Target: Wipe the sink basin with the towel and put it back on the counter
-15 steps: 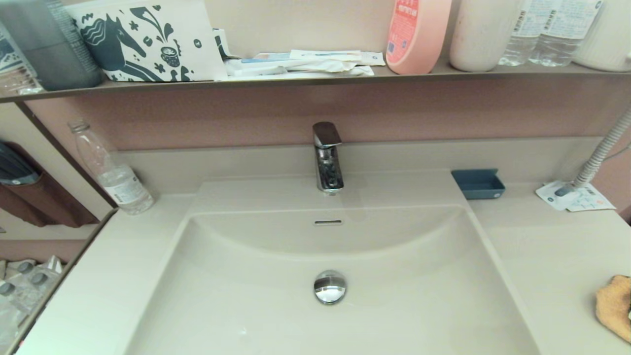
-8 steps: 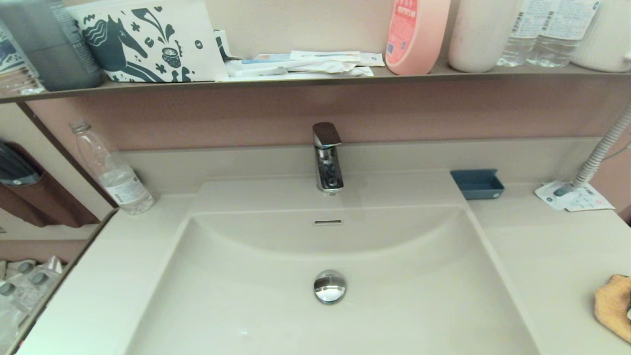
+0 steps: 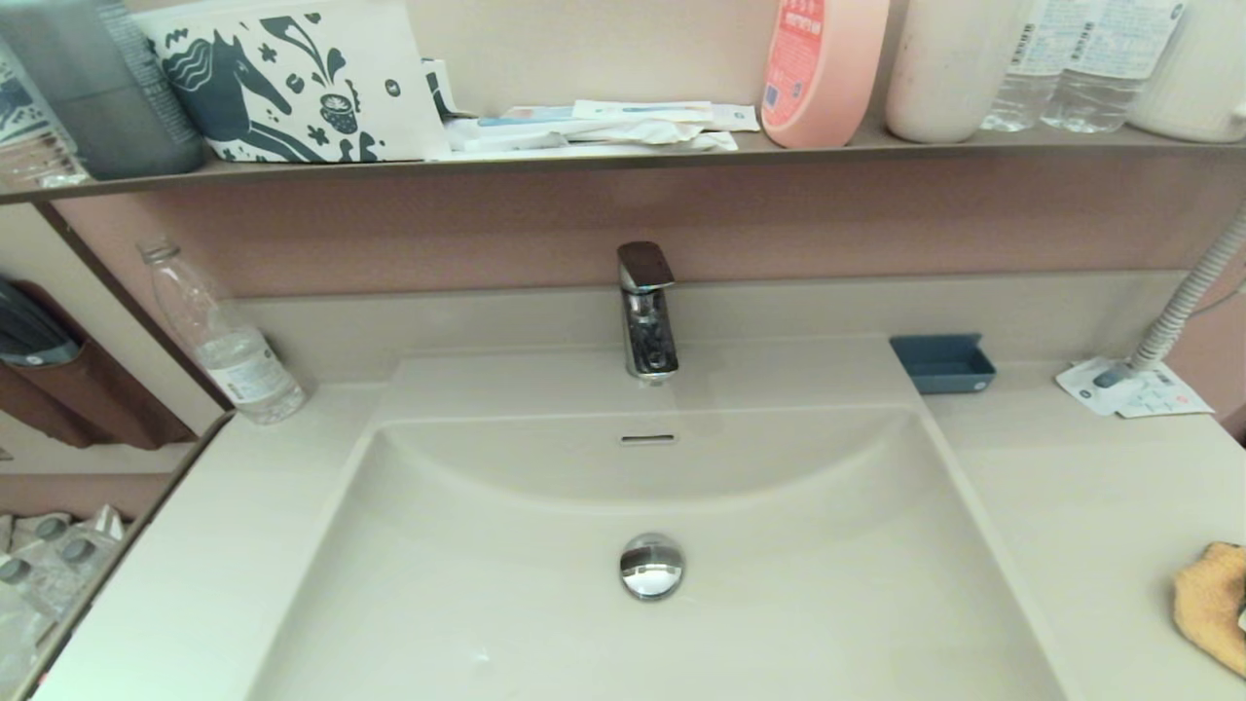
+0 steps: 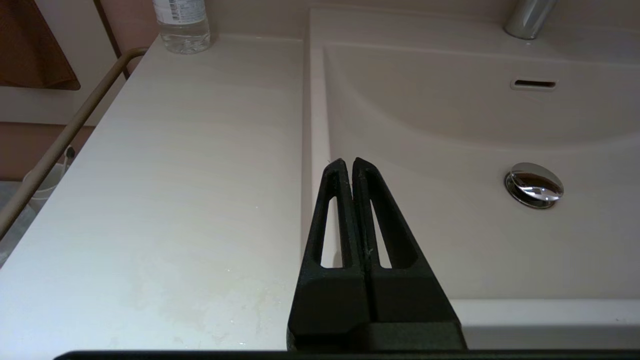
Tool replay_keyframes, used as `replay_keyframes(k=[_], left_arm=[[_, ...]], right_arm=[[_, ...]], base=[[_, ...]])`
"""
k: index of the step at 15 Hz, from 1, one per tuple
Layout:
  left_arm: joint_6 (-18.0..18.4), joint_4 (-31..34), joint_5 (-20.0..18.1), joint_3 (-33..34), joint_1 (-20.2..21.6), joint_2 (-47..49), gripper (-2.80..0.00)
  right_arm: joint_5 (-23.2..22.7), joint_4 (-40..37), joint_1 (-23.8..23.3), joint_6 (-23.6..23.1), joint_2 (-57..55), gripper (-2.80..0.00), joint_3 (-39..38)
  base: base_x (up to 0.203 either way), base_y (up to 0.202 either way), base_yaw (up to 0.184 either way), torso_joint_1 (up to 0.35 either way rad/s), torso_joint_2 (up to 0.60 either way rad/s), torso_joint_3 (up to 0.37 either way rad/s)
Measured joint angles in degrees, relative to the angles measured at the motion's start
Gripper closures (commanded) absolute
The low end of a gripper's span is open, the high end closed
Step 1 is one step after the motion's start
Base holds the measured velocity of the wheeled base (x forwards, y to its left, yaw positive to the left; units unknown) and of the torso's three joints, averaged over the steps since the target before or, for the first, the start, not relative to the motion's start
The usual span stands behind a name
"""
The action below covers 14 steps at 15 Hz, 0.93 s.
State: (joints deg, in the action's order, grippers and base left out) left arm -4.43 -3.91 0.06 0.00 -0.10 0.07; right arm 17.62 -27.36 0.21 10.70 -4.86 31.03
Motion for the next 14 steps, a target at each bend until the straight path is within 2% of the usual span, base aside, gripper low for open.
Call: replay_keyframes(k=[3,6,9,12,14], left_arm=[[0.0,0.0,0.0,0.0,0.0,0.0,0.00],[0.0,0.0,0.0,0.0,0.0,0.0,0.00],[0.0,0.0,0.0,0.0,0.0,0.0,0.00],[0.0,0.0,0.0,0.0,0.0,0.0,0.00],[0.0,0.0,0.0,0.0,0.0,0.0,0.00]], right_arm=[[-6.4,10.8,-0.2,-4.9,2.5,0.00,-11.7],[-9.6,23.0,-0.5,-10.4,3.4,0.00,-21.4],[-10.3,25.6,-0.6,-10.5,4.6,0.00,-26.3],[-15.8,25.6,-0.6,-10.8,4.8,0.00,-28.2],[-16.6,26.6,-0.7,-12.5,4.9,0.00,-30.1]], base=[[0.000,0.000,0.000,0.000,0.00,0.000],[0.000,0.000,0.000,0.000,0.00,0.000],[0.000,0.000,0.000,0.000,0.00,0.000],[0.000,0.000,0.000,0.000,0.00,0.000],[0.000,0.000,0.000,0.000,0.00,0.000]])
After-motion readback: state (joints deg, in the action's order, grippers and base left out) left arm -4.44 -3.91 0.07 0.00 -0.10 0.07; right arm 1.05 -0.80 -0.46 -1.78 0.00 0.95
